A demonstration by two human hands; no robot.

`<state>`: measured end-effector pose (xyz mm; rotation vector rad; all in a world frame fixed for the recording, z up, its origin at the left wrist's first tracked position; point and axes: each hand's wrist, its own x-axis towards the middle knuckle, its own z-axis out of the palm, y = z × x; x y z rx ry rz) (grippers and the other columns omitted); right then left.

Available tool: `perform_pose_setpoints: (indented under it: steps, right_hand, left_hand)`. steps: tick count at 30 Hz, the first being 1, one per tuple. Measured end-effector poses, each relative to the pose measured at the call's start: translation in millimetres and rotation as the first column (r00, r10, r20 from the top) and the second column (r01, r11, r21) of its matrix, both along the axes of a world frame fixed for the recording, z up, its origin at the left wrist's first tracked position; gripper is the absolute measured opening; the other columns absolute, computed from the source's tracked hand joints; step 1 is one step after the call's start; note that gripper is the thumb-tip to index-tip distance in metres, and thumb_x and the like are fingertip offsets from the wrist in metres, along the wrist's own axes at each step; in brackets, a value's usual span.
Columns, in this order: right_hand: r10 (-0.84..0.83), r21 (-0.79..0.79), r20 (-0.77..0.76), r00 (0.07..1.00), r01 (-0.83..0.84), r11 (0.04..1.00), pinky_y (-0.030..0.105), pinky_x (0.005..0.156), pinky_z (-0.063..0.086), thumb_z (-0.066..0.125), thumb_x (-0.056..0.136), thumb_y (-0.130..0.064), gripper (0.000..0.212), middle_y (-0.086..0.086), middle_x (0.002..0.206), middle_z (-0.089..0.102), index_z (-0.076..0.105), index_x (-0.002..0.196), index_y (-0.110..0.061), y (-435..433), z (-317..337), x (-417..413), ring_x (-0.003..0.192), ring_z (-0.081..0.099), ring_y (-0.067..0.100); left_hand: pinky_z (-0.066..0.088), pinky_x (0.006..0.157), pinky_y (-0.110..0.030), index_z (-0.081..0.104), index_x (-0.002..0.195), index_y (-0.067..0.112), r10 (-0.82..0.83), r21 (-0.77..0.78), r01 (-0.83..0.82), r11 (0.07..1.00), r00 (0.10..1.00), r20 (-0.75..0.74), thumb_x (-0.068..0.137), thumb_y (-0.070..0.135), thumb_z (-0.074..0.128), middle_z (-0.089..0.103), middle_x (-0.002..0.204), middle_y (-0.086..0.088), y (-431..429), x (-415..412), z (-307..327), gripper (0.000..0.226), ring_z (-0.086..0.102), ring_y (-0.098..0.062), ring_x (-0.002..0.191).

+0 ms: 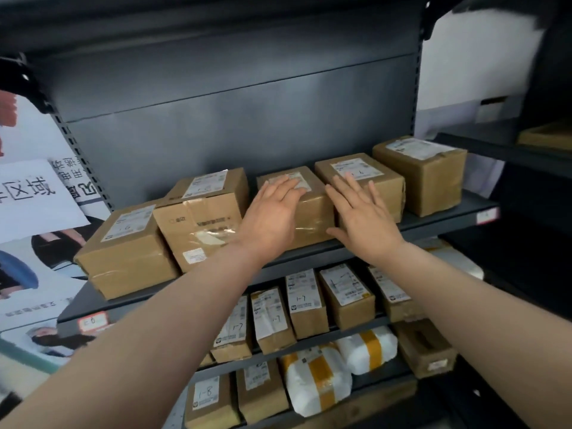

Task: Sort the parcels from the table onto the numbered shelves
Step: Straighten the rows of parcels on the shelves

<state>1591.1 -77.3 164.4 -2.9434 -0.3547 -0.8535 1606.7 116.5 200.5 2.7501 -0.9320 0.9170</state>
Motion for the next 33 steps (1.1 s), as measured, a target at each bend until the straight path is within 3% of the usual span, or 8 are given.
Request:
perform_pose_setpoints:
  steps: [5,8,11,15,19,23,28,33]
  right_hand:
    - [-0.218,0.046,-0.025,0.976,0.219,0.975,0.048,0.12,0.004,0.055,0.093,-0.031,0.076,0.01,0.162,0.001,0.013,0.153,-0.012,-81.0,-8.6,-21.7,0.149,-0.007,0.026]
    - [-0.336,0.109,-0.133,0.933,0.35,0.93,0.048,0.12,0.005,0.056,0.091,-0.02,0.083,0.017,0.16,-0.004,0.002,0.154,-0.01,-117.9,-16.1,-31.4,0.148,-0.006,0.034]
    - [-0.32,0.151,-0.267,0.909,0.368,0.918,0.046,0.12,0.009,0.053,0.089,-0.008,0.085,0.014,0.161,-0.005,-0.002,0.154,-0.013,-140.9,-24.5,-32.5,0.148,-0.001,0.03]
    - [-0.226,0.147,-0.328,0.917,0.286,0.947,0.043,0.121,0.008,0.049,0.09,-0.005,0.081,0.004,0.162,-0.002,0.002,0.155,-0.019,-157.2,-33.7,-22.4,0.149,0.001,0.023]
    - [-0.185,0.198,-0.174,0.967,0.219,0.955,0.042,0.112,0.026,0.056,0.087,-0.007,0.068,0.009,0.152,0.03,0.029,0.149,-0.017,-163.8,-49.1,-22.8,0.139,0.028,0.028]
    - [-0.169,0.169,-0.052,0.984,0.175,0.97,0.043,0.083,0.041,0.061,0.081,-0.005,0.046,0.012,0.119,0.055,0.055,0.127,-0.012,-167.3,-75.3,-40.7,0.107,0.05,0.033]
    - [-0.269,0.178,-0.296,0.917,0.329,0.927,0.039,0.093,0.039,0.057,0.085,-0.009,0.053,0.002,0.129,0.048,0.045,0.136,-0.021,-172.7,-115.6,-81.8,0.119,0.043,0.023]
    - [-0.294,0.108,-0.536,0.792,0.41,0.906,0.043,0.103,0.034,0.056,0.087,-0.011,0.063,0.008,0.152,0.028,0.033,0.145,-0.021,-184.8,-167.5,-107.1,0.136,0.029,0.028]
  left_hand:
    - [0.01,0.123,-0.038,0.035,0.149,0.013,-0.047,0.015,0.048,0.999,0.997,-0.065,0.09,0.0,0.051,0.027,0.158,-0.009,-70.7,10.5,-0.8,0.063,0.017,-0.023,0.148]
    - [0.006,0.122,-0.039,0.016,0.155,0.016,0.123,0.112,-0.108,0.988,0.982,-0.14,0.091,0.005,0.051,0.012,0.162,-0.015,-112.4,15.1,-3.2,0.074,0.007,-0.03,0.15]
    - [0.005,0.122,-0.046,0.007,0.156,0.022,0.277,0.205,-0.232,0.951,0.933,-0.229,0.087,0.002,0.05,0.011,0.161,-0.018,-138.4,21.0,-5.6,0.084,0.008,-0.034,0.149]
    - [0.004,0.121,-0.049,0.004,0.156,0.025,0.291,0.248,-0.227,0.942,0.921,-0.26,0.085,-0.001,0.048,0.015,0.161,-0.014,-151.5,24.6,-1.9,0.088,0.01,-0.03,0.149]
    - [0.004,0.122,-0.045,0.03,0.15,0.014,0.085,0.172,-0.069,0.983,0.992,-0.091,0.083,-0.001,0.052,0.02,0.16,-0.012,-159.8,8.4,-9.1,0.072,0.013,-0.027,0.149]
    - [0.034,0.109,-0.048,0.056,0.131,0.009,-0.221,0.173,0.219,0.96,0.975,-0.006,0.083,0.001,0.057,0.047,0.145,-0.013,-161.2,-10.9,-42.0,0.048,0.038,-0.033,0.136]
    - [0.043,0.099,-0.045,0.059,0.13,0.01,-0.341,0.187,0.377,0.907,0.919,-0.196,0.082,-0.001,0.06,0.05,0.143,-0.01,-163.2,-31.0,-92.3,0.05,0.042,-0.029,0.131]
    - [0.015,0.119,-0.04,0.04,0.146,0.015,-0.134,0.351,0.293,0.89,0.901,-0.412,0.09,0.01,0.053,0.027,0.158,-0.009,-169.2,-36.8,-151.1,0.057,0.02,-0.027,0.145]
